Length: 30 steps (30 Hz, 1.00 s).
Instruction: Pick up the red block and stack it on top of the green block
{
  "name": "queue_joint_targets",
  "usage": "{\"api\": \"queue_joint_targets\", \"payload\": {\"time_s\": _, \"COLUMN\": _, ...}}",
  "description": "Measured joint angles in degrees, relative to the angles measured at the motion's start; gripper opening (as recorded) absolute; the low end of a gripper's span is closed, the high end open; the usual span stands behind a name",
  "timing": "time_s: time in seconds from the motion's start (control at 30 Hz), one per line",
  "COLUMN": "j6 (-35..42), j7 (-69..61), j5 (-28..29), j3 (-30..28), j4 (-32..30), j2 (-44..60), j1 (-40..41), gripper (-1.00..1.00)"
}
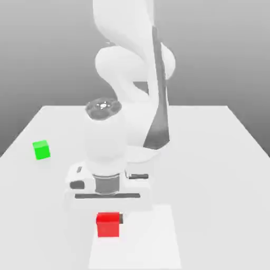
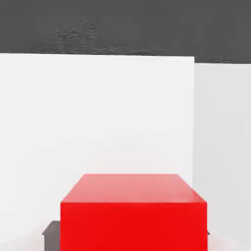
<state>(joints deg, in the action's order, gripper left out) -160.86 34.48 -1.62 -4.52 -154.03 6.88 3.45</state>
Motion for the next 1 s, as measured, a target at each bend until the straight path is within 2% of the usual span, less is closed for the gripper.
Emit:
{"api": "queue_joint_targets", "payload": {"time_s": 0.27, "j6": 6.61, "j7": 6.76, "j5": 10.10, "j3": -6.25, "j4": -1.70, "j2": -10.35, "j1": 12.11, "gripper": -1.00}}
{"api": "queue_joint_targets", "payload": {"time_s": 0.5, "j6": 10.08, "j7": 10.77, "j5": 16.37, "j3": -12.21, "j4": -3.33, "j2": -17.19, "j1": 21.99, "gripper": -1.00}}
{"api": "queue_joint_targets", "payload": {"time_s": 0.77, "j6": 12.19, "j7": 13.29, "j5": 20.63, "j3": -19.84, "j4": -5.66, "j2": -22.48, "j1": 34.01, "gripper": -1.00}}
{"api": "queue_joint_targets", "payload": {"time_s": 1.0, "j6": 11.76, "j7": 14.09, "j5": 22.13, "j3": -26.92, "j4": -8.14, "j2": -23.81, "j1": 43.59, "gripper": -1.00}}
